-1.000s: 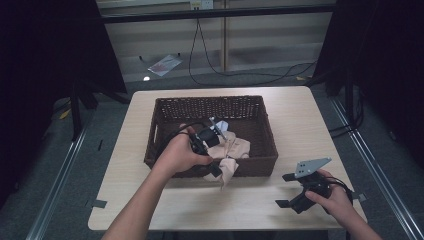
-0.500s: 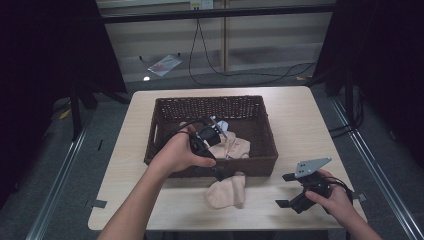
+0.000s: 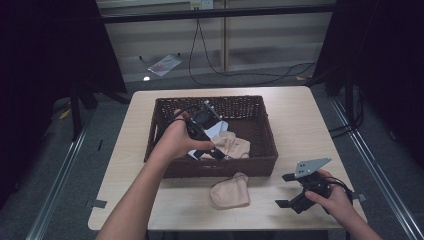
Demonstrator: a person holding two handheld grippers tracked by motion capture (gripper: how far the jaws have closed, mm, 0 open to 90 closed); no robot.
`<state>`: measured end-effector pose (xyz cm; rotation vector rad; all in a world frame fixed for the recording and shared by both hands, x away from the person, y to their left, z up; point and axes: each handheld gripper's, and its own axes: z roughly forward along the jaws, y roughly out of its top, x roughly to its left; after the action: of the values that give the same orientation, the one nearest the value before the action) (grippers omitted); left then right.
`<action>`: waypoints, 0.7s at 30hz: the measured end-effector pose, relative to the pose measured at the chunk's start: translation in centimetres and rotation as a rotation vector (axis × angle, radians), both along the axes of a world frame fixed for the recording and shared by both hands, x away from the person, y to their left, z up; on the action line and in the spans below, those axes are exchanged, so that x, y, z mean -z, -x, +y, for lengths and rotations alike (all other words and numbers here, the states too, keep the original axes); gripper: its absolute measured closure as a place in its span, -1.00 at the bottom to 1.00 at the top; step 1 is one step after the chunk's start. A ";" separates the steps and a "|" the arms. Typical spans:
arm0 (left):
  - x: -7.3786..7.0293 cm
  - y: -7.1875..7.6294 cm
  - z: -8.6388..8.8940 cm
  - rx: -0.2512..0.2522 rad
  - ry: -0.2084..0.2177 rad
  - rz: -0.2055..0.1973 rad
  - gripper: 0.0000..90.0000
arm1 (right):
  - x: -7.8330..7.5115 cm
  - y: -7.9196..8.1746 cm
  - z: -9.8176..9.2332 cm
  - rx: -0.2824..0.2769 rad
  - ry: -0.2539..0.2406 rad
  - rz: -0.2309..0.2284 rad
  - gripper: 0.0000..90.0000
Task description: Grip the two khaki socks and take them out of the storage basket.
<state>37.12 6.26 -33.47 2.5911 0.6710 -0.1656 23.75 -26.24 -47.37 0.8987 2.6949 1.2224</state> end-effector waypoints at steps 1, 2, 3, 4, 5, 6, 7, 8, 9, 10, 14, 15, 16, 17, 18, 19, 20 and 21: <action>0.3 -0.4 0.0 -0.015 -0.004 0.000 -0.68 | 0.0 0.0 0.0 0.001 0.000 -0.001 -0.89; 0.5 -0.7 0.0 -0.037 -0.005 0.000 -0.68 | 0.0 0.0 0.0 0.000 -0.001 -0.002 -0.89; 0.8 -1.1 -0.1 -0.042 -0.015 -0.007 -0.68 | 0.0 0.0 0.0 0.000 -0.001 -0.002 -0.89; 1.2 -1.4 -0.2 -0.051 -0.017 -0.013 -0.68 | 0.0 0.0 0.0 0.001 -0.001 -0.002 -0.89; 1.5 -1.6 -0.2 -0.062 -0.016 -0.013 -0.68 | 0.0 0.0 0.0 0.000 -0.001 -0.003 -0.89; 1.7 -2.0 -0.3 -0.069 -0.014 -0.012 -0.68 | 0.0 0.0 0.0 0.000 -0.001 -0.002 -0.89; 2.0 -2.3 -0.3 -0.068 -0.020 -0.010 -0.69 | 0.0 0.0 0.0 0.000 -0.001 -0.002 -0.89; 2.3 -2.5 -0.4 -0.076 -0.013 -0.010 -0.69 | 0.0 0.0 0.0 -0.001 -0.003 -0.002 -0.89; 2.5 -2.7 -0.4 -0.079 -0.014 -0.012 -0.70 | 0.0 0.0 0.0 -0.001 -0.002 -0.001 -0.89; 2.8 -2.8 -0.5 -0.083 -0.014 -0.016 -0.70 | 0.0 0.0 -0.1 -0.001 -0.001 -0.005 -0.89; 3.8 -3.4 -0.8 -0.084 -0.028 -0.024 -0.71 | 0.0 -0.1 -0.1 -0.002 -0.003 -0.005 -0.89; 4.0 -3.6 -0.8 -0.092 -0.035 -0.028 -0.71 | 0.0 0.0 -0.1 -0.001 -0.002 -0.001 -0.89; 4.4 -3.7 -0.9 -0.102 -0.027 -0.036 -0.71 | 0.0 0.0 0.0 -0.001 -0.002 -0.002 -0.89; 4.6 -3.9 -0.9 -0.106 -0.017 -0.034 -0.71 | 0.0 0.0 0.0 -0.001 -0.002 -0.002 -0.89; 4.9 -4.1 -0.9 -0.107 -0.011 -0.038 -0.71 | 0.0 0.0 0.0 -0.001 -0.003 -0.002 -0.89; 5.2 -4.3 -0.9 -0.113 -0.016 -0.036 -0.71 | 0.0 0.0 0.0 -0.001 -0.003 0.000 -0.89; 5.5 -4.5 -0.9 -0.121 -0.015 -0.032 -0.72 | 0.0 0.0 0.0 -0.002 -0.004 0.000 -0.89; 5.8 -4.8 -0.9 -0.116 -0.024 -0.032 -0.72 | 0.0 0.0 0.0 -0.001 -0.002 0.000 -0.89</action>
<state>41.88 5.38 -39.29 2.5635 0.8133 -0.0801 23.74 -26.24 -47.37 0.8974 2.6944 1.2260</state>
